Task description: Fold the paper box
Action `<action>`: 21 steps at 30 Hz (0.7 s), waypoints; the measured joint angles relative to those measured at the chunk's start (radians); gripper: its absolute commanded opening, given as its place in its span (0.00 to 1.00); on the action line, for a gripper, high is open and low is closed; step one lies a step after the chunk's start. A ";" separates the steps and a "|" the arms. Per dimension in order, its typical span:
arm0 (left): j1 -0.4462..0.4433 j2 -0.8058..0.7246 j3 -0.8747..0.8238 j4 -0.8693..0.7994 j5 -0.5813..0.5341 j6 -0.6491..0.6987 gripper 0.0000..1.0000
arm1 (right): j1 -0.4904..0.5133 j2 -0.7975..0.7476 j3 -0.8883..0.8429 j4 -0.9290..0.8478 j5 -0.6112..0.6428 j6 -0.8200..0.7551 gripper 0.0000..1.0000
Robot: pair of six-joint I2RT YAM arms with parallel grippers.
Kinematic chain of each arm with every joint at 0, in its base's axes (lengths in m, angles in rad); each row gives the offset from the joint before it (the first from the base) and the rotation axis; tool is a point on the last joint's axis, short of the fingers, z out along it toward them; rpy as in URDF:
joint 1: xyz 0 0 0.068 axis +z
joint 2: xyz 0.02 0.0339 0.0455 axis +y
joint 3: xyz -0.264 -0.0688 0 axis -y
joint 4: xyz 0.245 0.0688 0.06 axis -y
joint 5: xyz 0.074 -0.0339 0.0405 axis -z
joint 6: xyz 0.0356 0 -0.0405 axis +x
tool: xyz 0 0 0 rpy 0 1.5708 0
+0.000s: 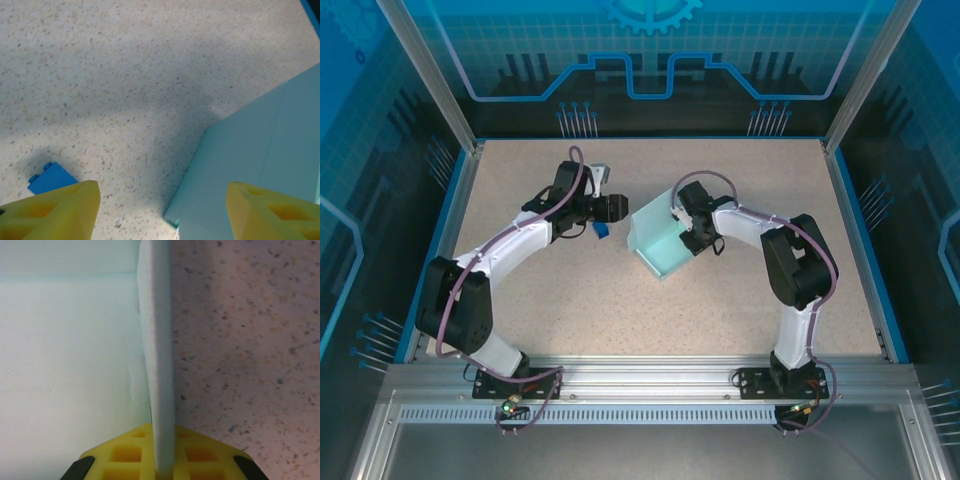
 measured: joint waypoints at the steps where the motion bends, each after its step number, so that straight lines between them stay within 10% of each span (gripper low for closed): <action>1: 0.000 -0.002 -0.014 0.000 -0.016 0.000 0.70 | 0.000 0.000 -0.001 0.000 0.009 0.011 0.11; 21: 0.046 0.036 -0.131 0.016 -0.154 -0.055 0.84 | -0.061 -0.139 -0.099 0.023 -0.113 0.135 0.56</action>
